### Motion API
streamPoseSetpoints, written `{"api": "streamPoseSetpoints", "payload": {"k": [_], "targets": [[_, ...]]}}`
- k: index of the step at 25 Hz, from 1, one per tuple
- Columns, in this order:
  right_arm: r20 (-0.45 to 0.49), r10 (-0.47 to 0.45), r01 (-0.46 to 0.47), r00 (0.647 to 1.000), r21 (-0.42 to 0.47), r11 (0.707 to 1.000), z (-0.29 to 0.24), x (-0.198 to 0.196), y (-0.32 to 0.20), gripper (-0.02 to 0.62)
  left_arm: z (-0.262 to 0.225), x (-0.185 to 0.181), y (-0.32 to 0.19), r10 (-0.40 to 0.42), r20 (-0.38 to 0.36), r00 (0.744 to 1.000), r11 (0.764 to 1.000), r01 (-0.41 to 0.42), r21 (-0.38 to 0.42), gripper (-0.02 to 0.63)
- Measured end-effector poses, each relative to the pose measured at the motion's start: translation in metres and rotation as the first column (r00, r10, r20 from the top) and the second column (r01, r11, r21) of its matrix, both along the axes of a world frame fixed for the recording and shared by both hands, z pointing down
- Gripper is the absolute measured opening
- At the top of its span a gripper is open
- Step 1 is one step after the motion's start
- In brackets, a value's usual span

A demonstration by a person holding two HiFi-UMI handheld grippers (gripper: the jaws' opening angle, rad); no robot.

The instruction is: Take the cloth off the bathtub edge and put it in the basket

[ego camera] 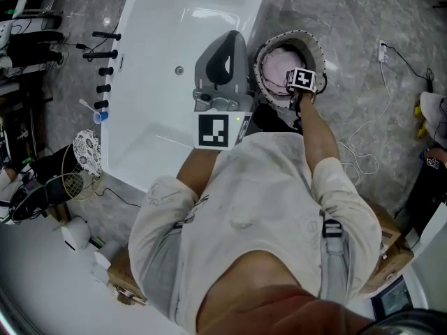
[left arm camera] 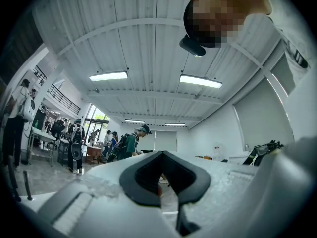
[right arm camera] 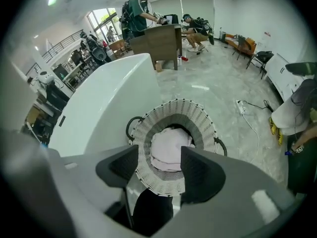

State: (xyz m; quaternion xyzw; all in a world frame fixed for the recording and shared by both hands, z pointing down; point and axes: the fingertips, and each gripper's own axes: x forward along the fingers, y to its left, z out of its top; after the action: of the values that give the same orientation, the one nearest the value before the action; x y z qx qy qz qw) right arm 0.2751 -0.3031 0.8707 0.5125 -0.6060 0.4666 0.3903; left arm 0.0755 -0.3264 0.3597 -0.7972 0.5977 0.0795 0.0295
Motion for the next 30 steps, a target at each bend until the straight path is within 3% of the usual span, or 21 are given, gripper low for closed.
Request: {"api": "streamPoseSetpoints", "payload": {"k": [13, 20, 25, 30], "targets": [[-0.006, -0.058, 0.058, 0.998, 0.094, 0.994, -0.024, -0.018, -0.021, 0.272, -0.010, -0.020, 0.017, -0.075, -0.009, 0.997, 0.997, 0.075, 0.013, 0.000], [0.005, -0.224, 0.220, 0.975, 0.175, 0.960, -0.048, -0.088, -0.039, 0.272, -0.018, -0.070, 0.047, -0.206, -0.016, 0.978, 0.978, 0.207, 0.023, 0.000], [0.016, -0.356, 0.347, 0.934, 0.188, 0.919, -0.056, -0.157, -0.031, 0.272, -0.024, -0.128, 0.084, -0.354, -0.017, 0.935, 0.935, 0.354, 0.028, 0.000], [0.011, -0.522, 0.511, 0.853, 0.190, 0.838, -0.057, -0.229, -0.008, 0.272, -0.026, -0.185, 0.139, -0.523, -0.016, 0.852, 0.851, 0.524, 0.038, 0.000]]}}
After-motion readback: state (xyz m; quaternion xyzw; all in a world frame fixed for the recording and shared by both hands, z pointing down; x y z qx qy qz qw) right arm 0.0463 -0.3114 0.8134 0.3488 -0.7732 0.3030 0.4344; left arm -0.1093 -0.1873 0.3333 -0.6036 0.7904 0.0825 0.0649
